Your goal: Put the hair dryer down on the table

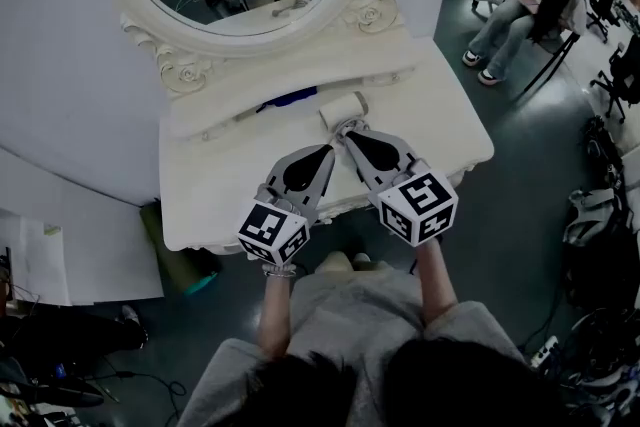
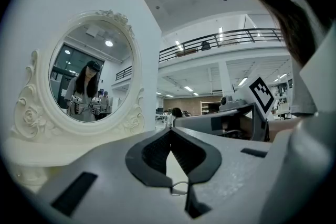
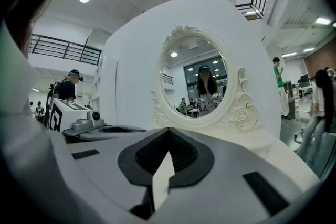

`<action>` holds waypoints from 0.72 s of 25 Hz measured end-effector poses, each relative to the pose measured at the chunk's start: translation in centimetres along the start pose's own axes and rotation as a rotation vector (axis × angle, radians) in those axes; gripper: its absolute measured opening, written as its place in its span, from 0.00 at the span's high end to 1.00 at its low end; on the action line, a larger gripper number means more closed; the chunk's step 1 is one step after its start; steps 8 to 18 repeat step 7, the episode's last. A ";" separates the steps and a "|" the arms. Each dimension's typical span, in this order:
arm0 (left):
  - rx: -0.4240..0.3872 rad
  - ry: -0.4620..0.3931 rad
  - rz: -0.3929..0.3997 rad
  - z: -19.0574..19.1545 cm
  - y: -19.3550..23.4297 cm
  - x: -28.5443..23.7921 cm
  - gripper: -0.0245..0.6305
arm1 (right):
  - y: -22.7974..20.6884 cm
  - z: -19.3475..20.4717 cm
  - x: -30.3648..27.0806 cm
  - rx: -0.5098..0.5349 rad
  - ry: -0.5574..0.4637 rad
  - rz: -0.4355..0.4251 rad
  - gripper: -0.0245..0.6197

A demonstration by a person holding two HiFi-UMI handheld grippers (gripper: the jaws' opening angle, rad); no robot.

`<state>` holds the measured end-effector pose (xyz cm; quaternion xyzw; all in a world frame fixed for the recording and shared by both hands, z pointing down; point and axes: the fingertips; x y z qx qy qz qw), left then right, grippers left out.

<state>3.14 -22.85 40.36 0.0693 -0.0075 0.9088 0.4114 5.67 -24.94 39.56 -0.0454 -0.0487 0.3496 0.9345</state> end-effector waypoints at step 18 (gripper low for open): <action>0.017 -0.011 -0.001 0.2 1.1 0.1 0.96 | 0.0 0.5 -1.3 -0.001 -0.005 -0.018 0.96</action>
Point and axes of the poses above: the fingertips, and each gripper's own axes: x backward along the fingers, y to its left, z out of its underside, and after that the axes turned 9 degrees about -y, right-handed
